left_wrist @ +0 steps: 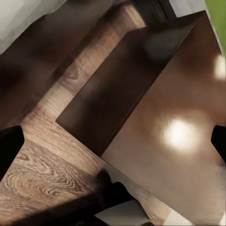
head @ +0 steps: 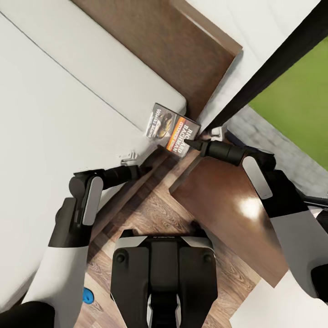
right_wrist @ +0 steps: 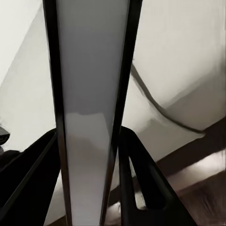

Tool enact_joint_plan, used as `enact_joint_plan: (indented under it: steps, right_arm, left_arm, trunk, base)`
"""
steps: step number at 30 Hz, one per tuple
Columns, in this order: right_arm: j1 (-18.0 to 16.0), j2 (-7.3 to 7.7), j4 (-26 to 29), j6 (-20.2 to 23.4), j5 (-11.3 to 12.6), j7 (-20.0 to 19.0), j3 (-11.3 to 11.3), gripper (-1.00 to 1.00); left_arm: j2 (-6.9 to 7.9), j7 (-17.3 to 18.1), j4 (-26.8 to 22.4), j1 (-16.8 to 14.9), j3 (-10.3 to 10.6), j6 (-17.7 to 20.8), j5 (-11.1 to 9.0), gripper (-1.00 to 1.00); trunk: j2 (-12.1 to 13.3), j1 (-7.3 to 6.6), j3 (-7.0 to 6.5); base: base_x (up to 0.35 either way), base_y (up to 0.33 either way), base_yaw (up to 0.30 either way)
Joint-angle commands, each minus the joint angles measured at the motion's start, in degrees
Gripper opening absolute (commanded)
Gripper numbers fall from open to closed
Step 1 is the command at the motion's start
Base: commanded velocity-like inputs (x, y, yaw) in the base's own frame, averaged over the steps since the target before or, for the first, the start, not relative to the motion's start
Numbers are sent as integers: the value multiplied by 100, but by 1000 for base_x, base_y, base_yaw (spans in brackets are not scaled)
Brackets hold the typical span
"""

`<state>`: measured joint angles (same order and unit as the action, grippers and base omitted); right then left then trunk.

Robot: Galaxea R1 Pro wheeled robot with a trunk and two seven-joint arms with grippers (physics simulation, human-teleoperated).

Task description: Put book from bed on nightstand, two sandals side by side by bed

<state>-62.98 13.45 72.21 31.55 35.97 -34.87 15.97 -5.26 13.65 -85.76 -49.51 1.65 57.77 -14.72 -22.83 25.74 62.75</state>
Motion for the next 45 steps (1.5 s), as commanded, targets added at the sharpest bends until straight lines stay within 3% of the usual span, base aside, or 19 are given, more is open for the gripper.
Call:
enact_joint_plan:
  steps: [1, 8, 10, 11, 12, 17, 20, 24, 31, 45]
  right_arm:
    - [-4, 16, 2, 31, 57, 13, 7, -100]
    - [-4, 59, 5, -21, 44, 4, -294, -100]
    - [-4, 61, 13, -16, 43, -2, -334, -100]
    - [-4, 64, 24, -11, 42, -11, -350, -100]
    - [-4, 66, 29, -10, 42, -16, -353, -100]
    - [-4, 91, 50, 26, 42, -49, -352, -100]
    - [35, 275, 72, 46, 69, -72, -319, -100]
    - [235, 370, 80, 46, 89, -216, -308, -100]
    - [492, 398, 75, 43, 56, -586, -315, -100]
    - [524, 404, 77, 8, 51, -629, -325, -100]
  left_arm:
    - [-3, 37, -33, 45, -7, 9, 29, 100]
    - [25, 34, -221, 667, 5, -347, 48, 100]
    - [138, 41, -229, 874, 9, -554, 54, 100]
    - [292, 224, -235, 1103, 6, -809, 50, 100]
    - [331, 344, -253, 1155, 5, -894, 51, 100]
    - [422, 673, -314, 1249, 0, -1023, 56, 100]
    - [459, 732, -324, 1263, -4, -1048, 57, 100]
    - [475, 756, -327, 1274, -8, -1058, 57, 100]
    - [524, 762, -328, 1277, -15, -1057, 57, 100]
    - [529, 756, -329, 1277, -9, -1058, 64, 100]
  trunk:
    - [-9, 4, -4]
    - [-9, 4, -69]
    - [-9, 4, -88]
    - [-9, 4, -97]
    - [-9, 4, -107]
    - [-9, 4, -153]
    - [-9, 4, -181]
    - [-9, 4, -218]
    - [-9, 4, -281]
    - [-9, 4, -408]
  base:
    - [0, 0, -131]
    - [0, 0, -136]
    - [0, 0, -138]
    - [0, 0, -139]
    - [0, 0, -139]
    - [0, 0, -140]
    - [0, 0, -140]
    - [0, 0, -145]
    - [0, 0, -158]
    - [0, 0, -160]
